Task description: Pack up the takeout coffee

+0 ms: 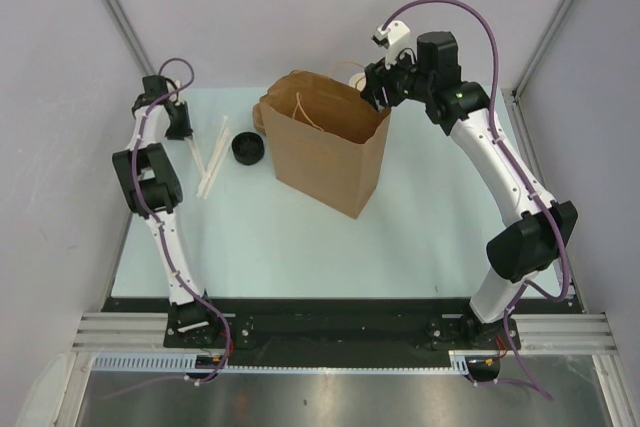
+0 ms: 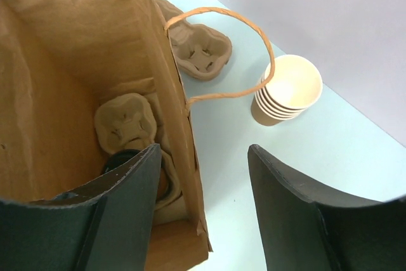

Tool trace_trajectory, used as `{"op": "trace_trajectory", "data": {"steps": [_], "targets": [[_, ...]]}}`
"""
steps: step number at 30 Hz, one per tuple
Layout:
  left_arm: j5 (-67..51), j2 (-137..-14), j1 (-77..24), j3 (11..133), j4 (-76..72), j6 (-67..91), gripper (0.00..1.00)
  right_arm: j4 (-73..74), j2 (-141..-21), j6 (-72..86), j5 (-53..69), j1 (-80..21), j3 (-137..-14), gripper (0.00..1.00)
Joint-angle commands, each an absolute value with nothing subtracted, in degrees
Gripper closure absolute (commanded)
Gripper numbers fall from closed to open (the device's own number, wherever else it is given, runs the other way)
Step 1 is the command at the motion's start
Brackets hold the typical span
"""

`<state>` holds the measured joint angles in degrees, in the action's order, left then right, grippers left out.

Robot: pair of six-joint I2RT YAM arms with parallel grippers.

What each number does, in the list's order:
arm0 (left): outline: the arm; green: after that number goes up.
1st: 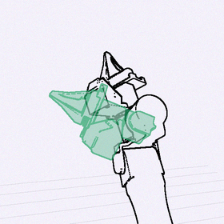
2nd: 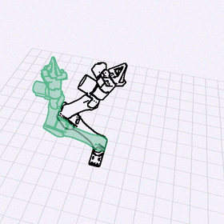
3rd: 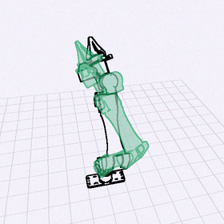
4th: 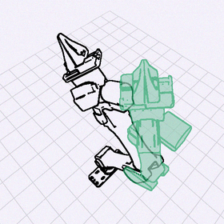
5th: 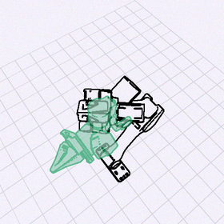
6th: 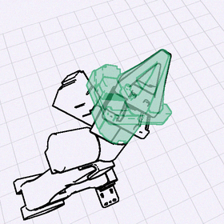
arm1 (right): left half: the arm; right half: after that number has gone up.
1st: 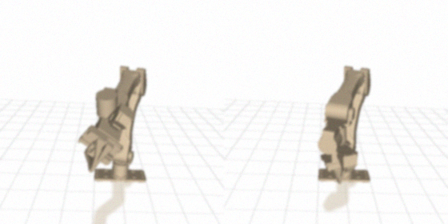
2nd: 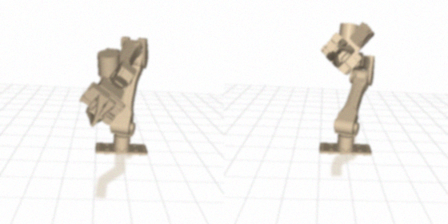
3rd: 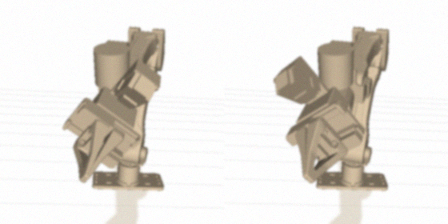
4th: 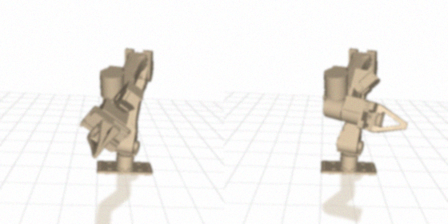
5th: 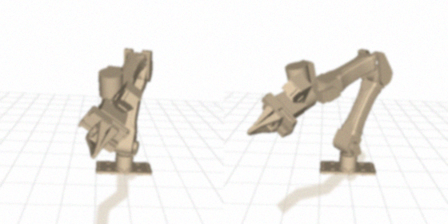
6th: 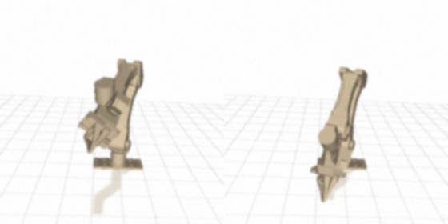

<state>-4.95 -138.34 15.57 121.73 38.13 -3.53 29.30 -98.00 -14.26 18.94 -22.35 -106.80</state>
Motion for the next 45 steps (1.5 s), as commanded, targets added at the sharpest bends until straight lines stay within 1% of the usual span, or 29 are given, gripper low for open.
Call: {"op": "trace_trajectory", "data": {"steps": [1,7,13,14,17,23,27,34,37,39,40,42,43,45], "targets": [[-3.43,-140.18,16.00,125.42,37.44,-4.04,0.68,29.88,-96.15,-15.64,16.88,-21.97,-109.95,0.37],[-2.37,-141.94,16.00,126.47,38.32,-4.39,0.69,30.85,-95.98,-15.73,16.26,-21.88,-110.21,0.38],[-3.77,-143.70,16.08,127.18,41.13,-4.66,0.76,31.20,-95.98,-15.82,15.56,-21.80,-110.48,0.39],[-4.21,-143.53,16.00,127.00,41.39,-5.01,0.80,31.11,-95.89,-15.82,15.56,-21.80,-110.57,0.38],[-7.72,-142.74,15.91,126.39,41.22,-6.24,0.85,31.11,-95.89,-15.82,15.56,-21.80,-110.39,0.39],[-11.25,-139.49,13.54,122.79,40.35,-13.53,0.93,30.76,-95.89,-15.56,15.91,-21.80,-110.04,0.39],[-13.27,-137.64,12.04,119.71,40.43,-18.09,0.95,30.50,-95.63,-15.29,16.17,-21.80,-109.43,0.40],[-16.70,-136.67,10.20,119.79,41.40,-19.34,0.97,29.88,-94.75,-15.38,16.35,-21.80,-108.37,0.40],[-15.91,-135.18,10.19,120.41,41.40,-18.37,0.99,29.45,-94.57,-15.38,16.43,-21.62,-108.46,0.37],[-15.65,-132.82,10.28,120.06,41.14,-17.67,1.00,28.92,-94.39,-15.21,16.61,-21.53,-108.46,0.34],[-15.30,-132.11,10.46,119.88,40.87,-17.41,1.00,28.31,-94.22,-15.12,16.61,-21.45,-108.46,0.29],[-13.81,-130.26,10.46,119.71,40.69,-16.88,1.00,27.60,-94.13,-14.86,16.70,-21.36,-108.54,0.24],[-13.10,-128.51,10.37,119.62,40.61,-16.70,1.00,27.08,-94.13,-14.68,16.79,-21.36,-108.63,0.20],[-11.61,-127.10,10.46,119.79,40.78,-16.44,1.00,26.20,-93.87,-14.07,16.79,-21.27,-108.63,0.15]]}}
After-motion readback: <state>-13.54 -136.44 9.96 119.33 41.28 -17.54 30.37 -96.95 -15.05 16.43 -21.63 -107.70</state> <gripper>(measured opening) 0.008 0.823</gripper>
